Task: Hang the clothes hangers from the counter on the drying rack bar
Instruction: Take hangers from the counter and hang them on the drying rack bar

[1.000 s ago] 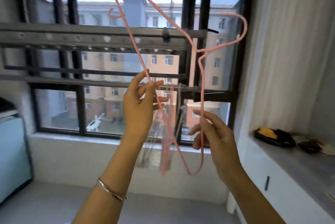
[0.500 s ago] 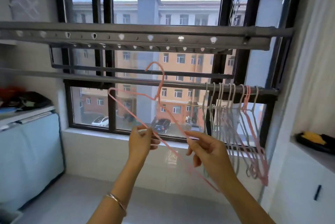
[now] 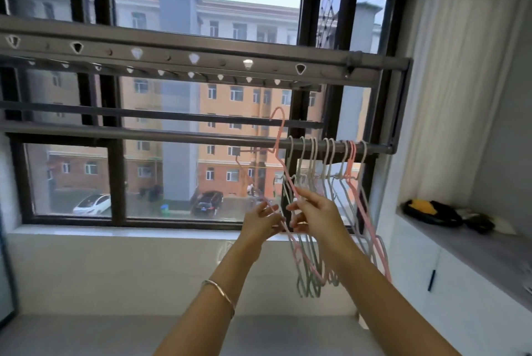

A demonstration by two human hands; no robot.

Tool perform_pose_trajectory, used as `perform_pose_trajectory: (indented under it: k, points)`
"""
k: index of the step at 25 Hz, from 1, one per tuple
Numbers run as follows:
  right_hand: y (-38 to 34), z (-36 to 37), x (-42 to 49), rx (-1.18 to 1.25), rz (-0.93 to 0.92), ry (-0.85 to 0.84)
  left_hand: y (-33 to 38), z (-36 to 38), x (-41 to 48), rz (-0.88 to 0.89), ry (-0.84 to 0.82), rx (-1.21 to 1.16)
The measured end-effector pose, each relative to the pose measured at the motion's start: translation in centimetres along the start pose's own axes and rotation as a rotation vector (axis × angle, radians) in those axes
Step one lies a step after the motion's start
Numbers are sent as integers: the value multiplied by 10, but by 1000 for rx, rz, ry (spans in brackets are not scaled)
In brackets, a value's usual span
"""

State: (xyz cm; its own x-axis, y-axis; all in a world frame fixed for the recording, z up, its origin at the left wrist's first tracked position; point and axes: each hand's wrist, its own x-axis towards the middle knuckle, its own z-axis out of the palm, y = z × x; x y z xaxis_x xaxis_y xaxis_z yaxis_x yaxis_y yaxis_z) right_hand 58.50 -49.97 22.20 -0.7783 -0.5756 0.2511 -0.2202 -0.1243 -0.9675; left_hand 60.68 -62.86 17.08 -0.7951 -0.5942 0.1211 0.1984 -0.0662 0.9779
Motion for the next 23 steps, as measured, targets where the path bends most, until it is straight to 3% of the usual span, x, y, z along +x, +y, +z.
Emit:
perform_pose_trajectory:
  k: [6,10,15,19,23]
  points:
    - [8,-1,6,-71,137,-143,-24,-6,5,-202,-54,47]
    - [19,-7,3,-130,99,-124,-25,-11,3,-178,9,204]
    - [28,-47,-5,-352,-185,-113,31,15,-25,260,283,363]
    - [38,-113,2,-365,-352,27,56,87,-61,541,198,571]
    - [48,-214,12,-440,-417,168,39,190,-53,608,52,706]
